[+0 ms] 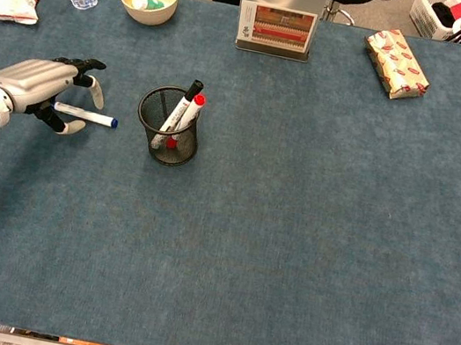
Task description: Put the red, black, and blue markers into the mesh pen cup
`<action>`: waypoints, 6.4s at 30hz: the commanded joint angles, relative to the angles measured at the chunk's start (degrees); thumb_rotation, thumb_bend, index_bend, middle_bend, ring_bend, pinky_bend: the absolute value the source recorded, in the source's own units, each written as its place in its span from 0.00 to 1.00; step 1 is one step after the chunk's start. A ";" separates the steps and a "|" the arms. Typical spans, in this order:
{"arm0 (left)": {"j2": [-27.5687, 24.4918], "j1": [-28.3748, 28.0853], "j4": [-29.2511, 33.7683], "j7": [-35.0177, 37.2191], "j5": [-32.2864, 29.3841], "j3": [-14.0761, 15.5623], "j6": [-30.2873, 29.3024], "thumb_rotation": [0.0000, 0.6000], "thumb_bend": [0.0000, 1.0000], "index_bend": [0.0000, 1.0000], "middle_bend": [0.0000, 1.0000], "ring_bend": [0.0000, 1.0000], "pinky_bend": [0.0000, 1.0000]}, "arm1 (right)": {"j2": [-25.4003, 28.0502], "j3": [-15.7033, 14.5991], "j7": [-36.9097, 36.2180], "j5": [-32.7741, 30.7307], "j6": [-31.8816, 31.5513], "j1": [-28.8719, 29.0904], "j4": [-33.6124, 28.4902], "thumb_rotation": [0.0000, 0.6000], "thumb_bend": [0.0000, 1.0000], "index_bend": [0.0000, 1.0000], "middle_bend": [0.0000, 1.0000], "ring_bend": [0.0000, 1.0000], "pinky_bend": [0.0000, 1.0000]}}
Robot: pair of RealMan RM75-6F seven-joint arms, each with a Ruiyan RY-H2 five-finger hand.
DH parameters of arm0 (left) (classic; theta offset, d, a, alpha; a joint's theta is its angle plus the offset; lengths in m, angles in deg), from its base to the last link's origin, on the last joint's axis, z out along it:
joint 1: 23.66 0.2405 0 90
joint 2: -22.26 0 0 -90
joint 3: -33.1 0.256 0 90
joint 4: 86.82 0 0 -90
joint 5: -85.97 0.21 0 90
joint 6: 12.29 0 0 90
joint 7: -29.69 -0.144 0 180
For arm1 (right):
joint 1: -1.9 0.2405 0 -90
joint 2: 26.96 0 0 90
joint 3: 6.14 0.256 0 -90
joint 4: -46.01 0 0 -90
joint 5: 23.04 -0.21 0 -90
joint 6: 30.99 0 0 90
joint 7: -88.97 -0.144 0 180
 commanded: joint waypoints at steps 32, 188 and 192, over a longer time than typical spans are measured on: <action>4.20 2.58 -9.66 3.08 7.51 0.18 -1.82 1.00 0.36 0.43 0.00 0.00 0.01 | -0.24 -0.11 -0.33 -0.38 0.13 -0.18 0.56 1.00 0.00 0.14 0.18 0.13 0.30; 7.80 2.53 28.34 12.62 -12.85 -19.21 -16.45 1.00 0.36 0.56 0.00 0.00 0.01 | -1.36 -0.74 0.27 -0.16 2.19 0.98 0.19 1.00 0.00 0.14 0.18 0.13 0.30; 8.32 3.08 27.91 13.94 -12.29 -18.61 -16.13 1.00 0.37 0.57 0.00 0.00 0.01 | -1.44 -0.77 0.40 -0.14 2.30 1.04 0.16 1.00 0.00 0.14 0.17 0.13 0.30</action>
